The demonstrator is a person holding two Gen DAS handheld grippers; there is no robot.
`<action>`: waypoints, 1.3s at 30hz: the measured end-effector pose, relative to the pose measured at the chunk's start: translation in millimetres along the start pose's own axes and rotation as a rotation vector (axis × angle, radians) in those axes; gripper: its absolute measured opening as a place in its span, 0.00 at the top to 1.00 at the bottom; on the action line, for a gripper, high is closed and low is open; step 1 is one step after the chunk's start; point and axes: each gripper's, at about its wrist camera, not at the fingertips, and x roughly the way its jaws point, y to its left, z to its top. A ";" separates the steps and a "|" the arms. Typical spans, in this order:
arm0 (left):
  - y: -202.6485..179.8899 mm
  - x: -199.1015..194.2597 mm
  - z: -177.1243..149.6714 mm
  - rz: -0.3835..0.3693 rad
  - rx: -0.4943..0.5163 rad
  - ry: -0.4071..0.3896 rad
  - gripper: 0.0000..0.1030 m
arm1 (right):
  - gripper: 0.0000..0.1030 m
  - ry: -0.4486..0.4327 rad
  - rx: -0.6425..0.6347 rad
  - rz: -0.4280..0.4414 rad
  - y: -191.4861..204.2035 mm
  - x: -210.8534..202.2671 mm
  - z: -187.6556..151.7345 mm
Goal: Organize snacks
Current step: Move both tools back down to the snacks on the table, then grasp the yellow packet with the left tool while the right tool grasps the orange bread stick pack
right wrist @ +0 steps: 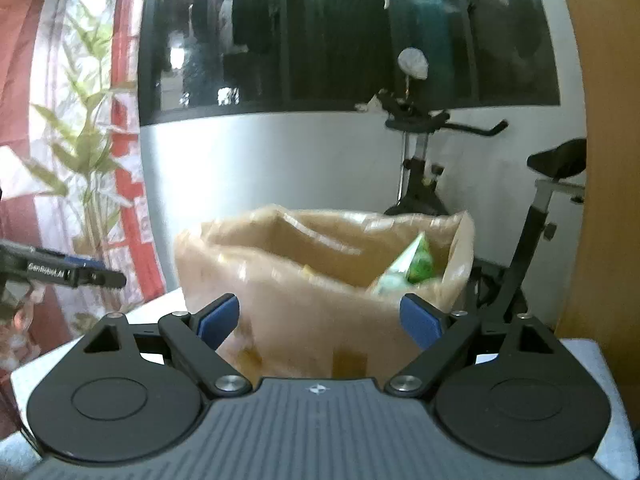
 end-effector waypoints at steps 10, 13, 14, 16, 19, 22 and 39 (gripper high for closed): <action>-4.9 -6.9 -31.0 0.062 -0.054 0.025 0.26 | 0.13 0.066 0.004 0.007 -10.9 -10.5 -45.9; -9.9 -7.5 -40.9 0.070 -0.067 0.044 0.26 | 0.13 0.102 0.008 0.016 -18.0 -12.7 -60.3; -11.4 -8.0 -44.2 0.073 -0.068 0.048 0.26 | 0.13 0.114 0.007 0.018 -20.0 -13.5 -64.9; -13.1 -9.4 -53.0 0.075 -0.082 0.056 0.26 | 0.13 0.145 -0.010 0.022 -22.6 -15.3 -75.9; -15.1 -8.2 -63.6 0.076 -0.111 0.078 0.26 | 0.13 0.202 -0.056 0.049 -21.9 -17.0 -92.6; -18.1 -8.0 -72.9 0.077 -0.120 0.101 0.26 | 0.13 0.277 -0.108 0.107 -18.5 -19.1 -110.8; -22.5 -7.3 -104.6 0.097 -0.163 0.173 0.26 | 0.60 0.430 -0.114 0.098 1.8 21.8 -145.2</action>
